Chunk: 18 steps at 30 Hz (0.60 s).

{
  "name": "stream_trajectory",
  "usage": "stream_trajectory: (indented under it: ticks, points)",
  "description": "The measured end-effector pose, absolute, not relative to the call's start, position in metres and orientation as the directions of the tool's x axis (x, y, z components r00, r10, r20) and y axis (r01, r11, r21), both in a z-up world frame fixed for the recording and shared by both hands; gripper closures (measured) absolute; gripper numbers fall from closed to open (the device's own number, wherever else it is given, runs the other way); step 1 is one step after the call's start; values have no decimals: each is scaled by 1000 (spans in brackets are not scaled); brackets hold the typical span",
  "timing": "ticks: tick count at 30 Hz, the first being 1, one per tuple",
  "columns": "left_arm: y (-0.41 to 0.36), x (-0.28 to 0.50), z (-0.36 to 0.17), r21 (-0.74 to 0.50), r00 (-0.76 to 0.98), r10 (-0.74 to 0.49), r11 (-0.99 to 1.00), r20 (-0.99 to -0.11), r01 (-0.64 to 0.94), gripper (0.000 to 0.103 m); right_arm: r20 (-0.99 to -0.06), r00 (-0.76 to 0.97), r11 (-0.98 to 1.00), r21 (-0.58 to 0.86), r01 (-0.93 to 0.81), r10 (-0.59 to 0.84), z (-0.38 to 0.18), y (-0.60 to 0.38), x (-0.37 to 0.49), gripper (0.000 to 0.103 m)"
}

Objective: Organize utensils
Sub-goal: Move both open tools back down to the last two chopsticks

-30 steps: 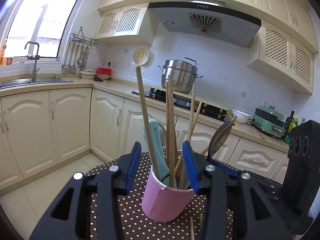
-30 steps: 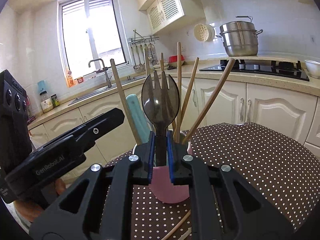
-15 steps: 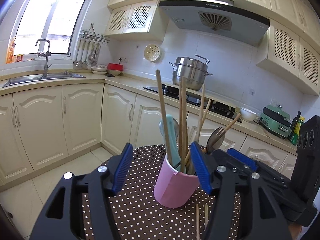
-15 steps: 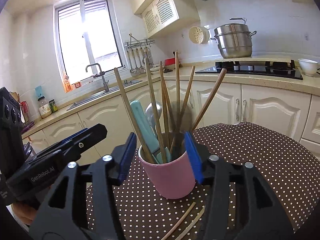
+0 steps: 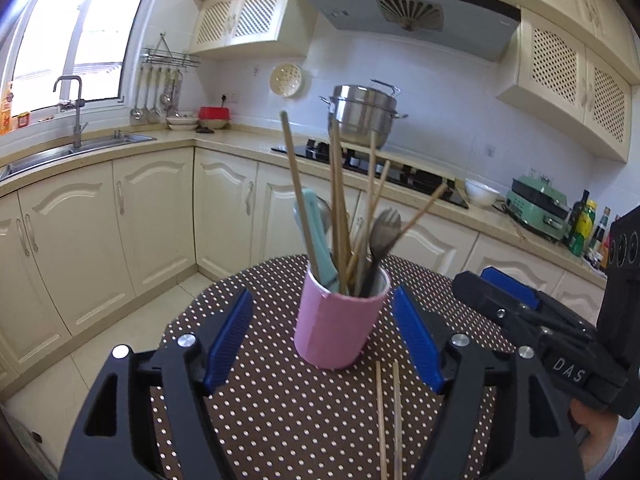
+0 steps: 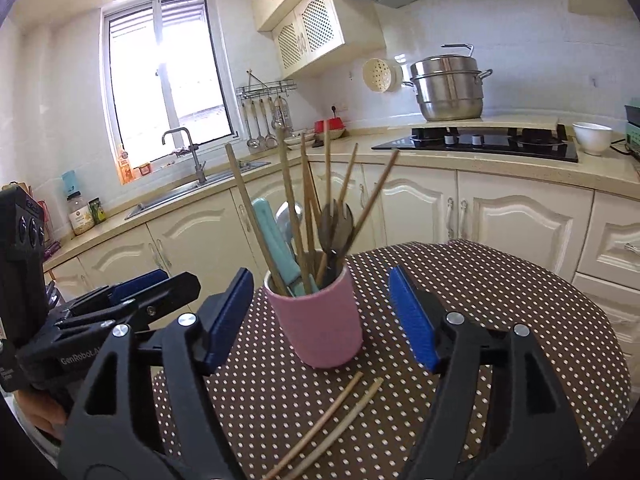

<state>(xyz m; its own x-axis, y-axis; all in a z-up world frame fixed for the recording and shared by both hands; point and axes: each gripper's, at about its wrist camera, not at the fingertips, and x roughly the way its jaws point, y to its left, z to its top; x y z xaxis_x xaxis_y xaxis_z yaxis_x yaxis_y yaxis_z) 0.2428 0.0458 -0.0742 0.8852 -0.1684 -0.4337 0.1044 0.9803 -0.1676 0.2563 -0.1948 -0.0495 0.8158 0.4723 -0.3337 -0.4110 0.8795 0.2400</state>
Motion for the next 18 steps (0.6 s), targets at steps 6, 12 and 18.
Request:
stream_trajectory:
  ticks: [6,12,18]
  points:
    - [22,252,-102,-126,771,-201,980,-605,156,29,-413,808,906,244,-346,420,-71,-216,248,29]
    - [-4,265,-145,-62,597,-169,979,-784,196,29,-524,768,928,262,-265,367,-107,-235,241,29]
    - [-16,271,-172,-54,497,-149,978,-855,200,29,-581,726,925,310,-220,368,-132,-248,237,29]
